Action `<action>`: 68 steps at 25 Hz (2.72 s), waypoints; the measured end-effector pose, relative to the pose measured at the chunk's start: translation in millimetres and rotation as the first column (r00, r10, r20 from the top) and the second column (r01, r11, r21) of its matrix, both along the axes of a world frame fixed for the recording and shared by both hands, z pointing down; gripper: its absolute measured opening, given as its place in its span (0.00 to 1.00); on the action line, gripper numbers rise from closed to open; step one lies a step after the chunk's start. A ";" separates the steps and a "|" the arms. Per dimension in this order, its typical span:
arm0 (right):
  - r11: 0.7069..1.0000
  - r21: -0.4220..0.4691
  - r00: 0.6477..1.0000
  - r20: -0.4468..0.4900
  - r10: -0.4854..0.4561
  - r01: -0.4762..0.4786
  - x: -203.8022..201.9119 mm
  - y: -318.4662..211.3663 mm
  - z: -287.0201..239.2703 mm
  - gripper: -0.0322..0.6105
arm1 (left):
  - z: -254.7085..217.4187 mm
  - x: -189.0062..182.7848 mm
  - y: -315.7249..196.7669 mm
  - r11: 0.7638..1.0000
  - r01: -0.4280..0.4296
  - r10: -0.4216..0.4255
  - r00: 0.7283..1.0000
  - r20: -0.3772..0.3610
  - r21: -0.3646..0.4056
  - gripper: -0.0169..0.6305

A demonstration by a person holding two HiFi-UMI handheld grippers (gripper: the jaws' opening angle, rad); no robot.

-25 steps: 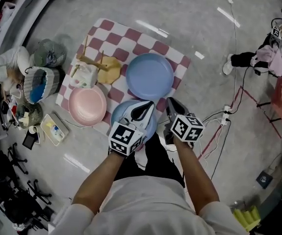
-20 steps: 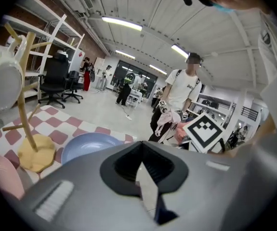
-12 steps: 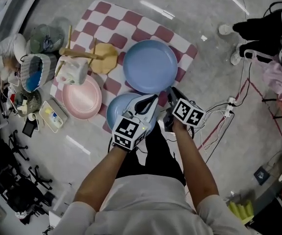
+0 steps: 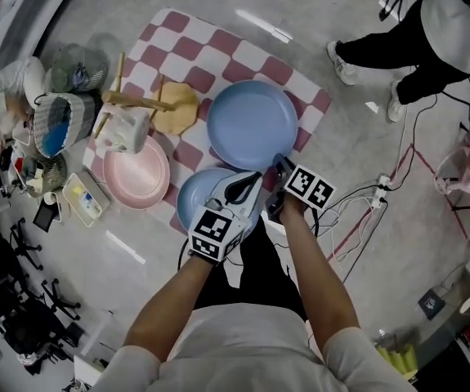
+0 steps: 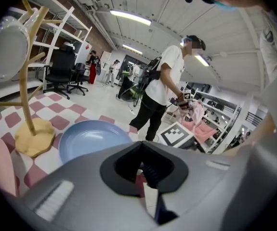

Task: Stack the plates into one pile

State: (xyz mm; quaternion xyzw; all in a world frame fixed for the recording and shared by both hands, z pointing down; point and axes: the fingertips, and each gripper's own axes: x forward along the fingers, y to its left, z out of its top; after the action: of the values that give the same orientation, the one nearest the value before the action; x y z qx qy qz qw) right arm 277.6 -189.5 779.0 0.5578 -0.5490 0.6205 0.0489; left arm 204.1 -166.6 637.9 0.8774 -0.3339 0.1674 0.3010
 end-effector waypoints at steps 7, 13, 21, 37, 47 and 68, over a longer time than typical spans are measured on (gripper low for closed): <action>0.991 -0.037 0.985 0.110 0.130 -0.127 4.6 -3.5 4.0 0.12 | -5.1 -6.4 9.4 1.000 0.012 -0.012 1.000 -0.006 0.004 0.04; 0.986 -0.039 0.977 0.134 0.168 -0.165 9.0 1.2 -8.1 0.12 | -8.0 -17.9 19.5 1.000 0.011 -0.011 1.000 0.001 0.009 0.04; 0.977 0.007 0.967 0.150 0.208 -0.211 15.1 5.1 -41.8 0.12 | -27.3 -28.8 25.6 0.999 -0.009 0.010 1.000 -0.015 0.049 0.04; 0.975 0.025 0.963 0.166 0.212 -0.219 -35.5 68.0 -87.9 0.12 | -65.0 -77.1 59.1 0.994 -0.010 0.015 0.999 -0.044 0.110 0.04; 0.992 0.012 0.973 0.199 0.121 -0.126 -117.6 98.3 -90.1 0.12 | -70.8 -140.7 87.9 0.991 0.057 -0.053 0.998 -0.036 0.119 0.04; 1.000 0.020 0.970 0.242 -0.028 0.024 -283.6 96.7 -80.6 0.14 | -60.5 -283.1 114.8 0.969 0.219 -0.218 0.976 -0.016 0.118 0.04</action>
State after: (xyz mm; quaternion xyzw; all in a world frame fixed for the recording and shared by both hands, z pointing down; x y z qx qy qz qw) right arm -6.0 -92.7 698.4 0.4709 -0.5634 0.6787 -0.0150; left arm -79.1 -51.8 577.4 0.8519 -0.4376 0.1117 0.2652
